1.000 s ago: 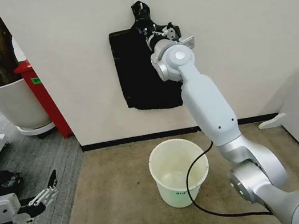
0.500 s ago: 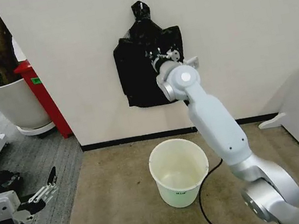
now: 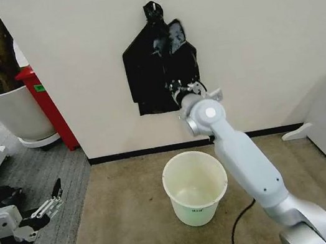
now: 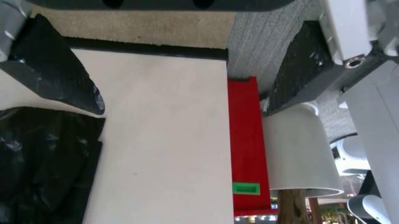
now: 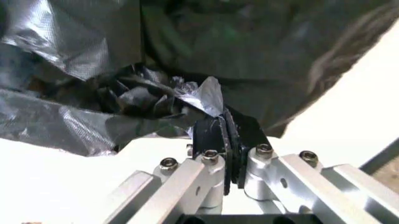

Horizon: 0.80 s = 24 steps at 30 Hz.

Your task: Place the garbage bag over the trash bin.

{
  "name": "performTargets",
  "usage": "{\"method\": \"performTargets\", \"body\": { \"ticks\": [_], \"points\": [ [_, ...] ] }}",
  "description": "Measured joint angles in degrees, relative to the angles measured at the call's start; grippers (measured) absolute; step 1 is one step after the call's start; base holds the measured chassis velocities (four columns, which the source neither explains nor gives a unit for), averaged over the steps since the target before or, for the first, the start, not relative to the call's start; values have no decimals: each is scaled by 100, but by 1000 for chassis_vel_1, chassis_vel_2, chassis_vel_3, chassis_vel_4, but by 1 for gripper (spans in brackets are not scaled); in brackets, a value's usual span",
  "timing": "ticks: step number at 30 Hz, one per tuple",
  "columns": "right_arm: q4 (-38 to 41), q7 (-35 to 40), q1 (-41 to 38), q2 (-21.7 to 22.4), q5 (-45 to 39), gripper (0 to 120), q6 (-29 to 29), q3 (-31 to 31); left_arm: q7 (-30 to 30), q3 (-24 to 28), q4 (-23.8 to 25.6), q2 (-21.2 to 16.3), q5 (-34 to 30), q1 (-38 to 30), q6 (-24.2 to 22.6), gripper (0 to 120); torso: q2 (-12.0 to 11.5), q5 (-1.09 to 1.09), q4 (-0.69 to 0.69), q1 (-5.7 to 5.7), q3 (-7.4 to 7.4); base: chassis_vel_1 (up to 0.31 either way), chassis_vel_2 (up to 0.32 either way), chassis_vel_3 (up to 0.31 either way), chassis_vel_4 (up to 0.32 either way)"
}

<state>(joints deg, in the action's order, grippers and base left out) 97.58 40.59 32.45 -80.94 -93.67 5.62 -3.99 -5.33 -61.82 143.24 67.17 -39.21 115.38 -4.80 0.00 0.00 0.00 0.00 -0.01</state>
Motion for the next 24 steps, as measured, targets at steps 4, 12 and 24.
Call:
{"method": "performTargets", "body": {
  "ticks": [4,12,24],
  "points": [
    [141,-7,249,109,13,0,2,-9,0,2,0,1,0,-1,2,100,0,-1,1,0,0,0,0,0,0],
    [343,-73,741,274,101,0,-2,-67,1,8,0,3,2,-4,4,100,0,-1,0,0,0,0,0,0,0],
    [614,-80,1252,291,247,0,-1,-63,41,74,0,30,62,-25,26,100,0,0,0,0,1,0,0,0,0]
  ]
}}
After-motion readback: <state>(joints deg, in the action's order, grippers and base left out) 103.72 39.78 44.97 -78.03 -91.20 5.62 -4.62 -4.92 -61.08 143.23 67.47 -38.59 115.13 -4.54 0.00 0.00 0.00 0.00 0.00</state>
